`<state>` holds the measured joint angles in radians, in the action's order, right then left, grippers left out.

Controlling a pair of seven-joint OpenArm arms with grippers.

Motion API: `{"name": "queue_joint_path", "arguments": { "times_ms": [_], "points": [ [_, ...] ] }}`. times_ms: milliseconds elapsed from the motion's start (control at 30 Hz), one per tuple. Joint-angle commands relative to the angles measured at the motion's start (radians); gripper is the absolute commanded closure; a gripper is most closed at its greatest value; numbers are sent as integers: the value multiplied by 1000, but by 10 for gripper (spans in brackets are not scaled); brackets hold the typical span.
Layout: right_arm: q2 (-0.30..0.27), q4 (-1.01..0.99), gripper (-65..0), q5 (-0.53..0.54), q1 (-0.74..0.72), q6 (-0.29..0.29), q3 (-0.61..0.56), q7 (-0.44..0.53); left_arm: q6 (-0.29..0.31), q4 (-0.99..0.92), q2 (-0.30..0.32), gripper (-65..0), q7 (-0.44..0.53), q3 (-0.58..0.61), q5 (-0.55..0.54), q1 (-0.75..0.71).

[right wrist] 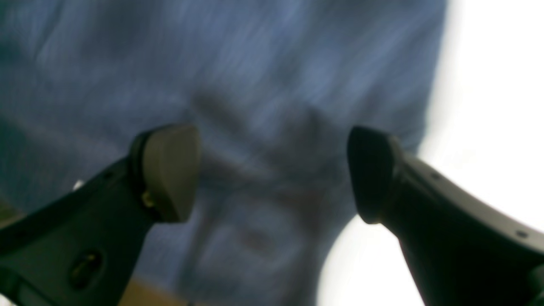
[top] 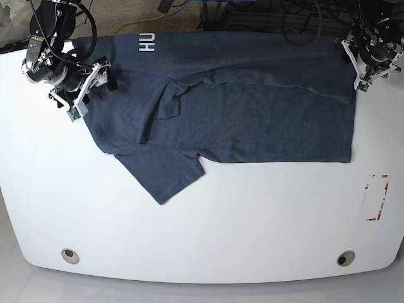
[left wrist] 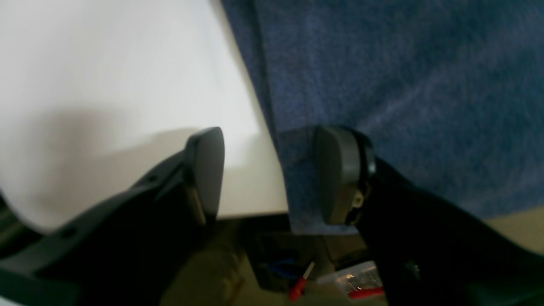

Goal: Fold the T-shirt properly
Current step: 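Move both grippers to the shirt's side edges and grasp them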

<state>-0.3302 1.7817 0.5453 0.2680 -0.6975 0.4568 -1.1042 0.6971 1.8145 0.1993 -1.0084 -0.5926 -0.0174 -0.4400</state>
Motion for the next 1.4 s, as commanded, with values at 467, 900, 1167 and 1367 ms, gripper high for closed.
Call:
{"name": "queue_joint_path", "arguments": {
  "times_ms": [467,900,1167,1367],
  "points": [
    [-88,-520,-506,-63,-534,-1,-66,37,1,101,1,-325,16,-20,0,85],
    [-11,-880,-355,-276,-766,-1,-143,243,1,101,1,-325,16,-23,0,80],
    [58,-886,-417,-322,-763,-1,-143,250,1,100,1,-332,15,-22,0,86],
    [116,-886,-417,-356,-757,-1,-145,253,1,97,1,-332,-33,-16,1,137]
  ]
}}
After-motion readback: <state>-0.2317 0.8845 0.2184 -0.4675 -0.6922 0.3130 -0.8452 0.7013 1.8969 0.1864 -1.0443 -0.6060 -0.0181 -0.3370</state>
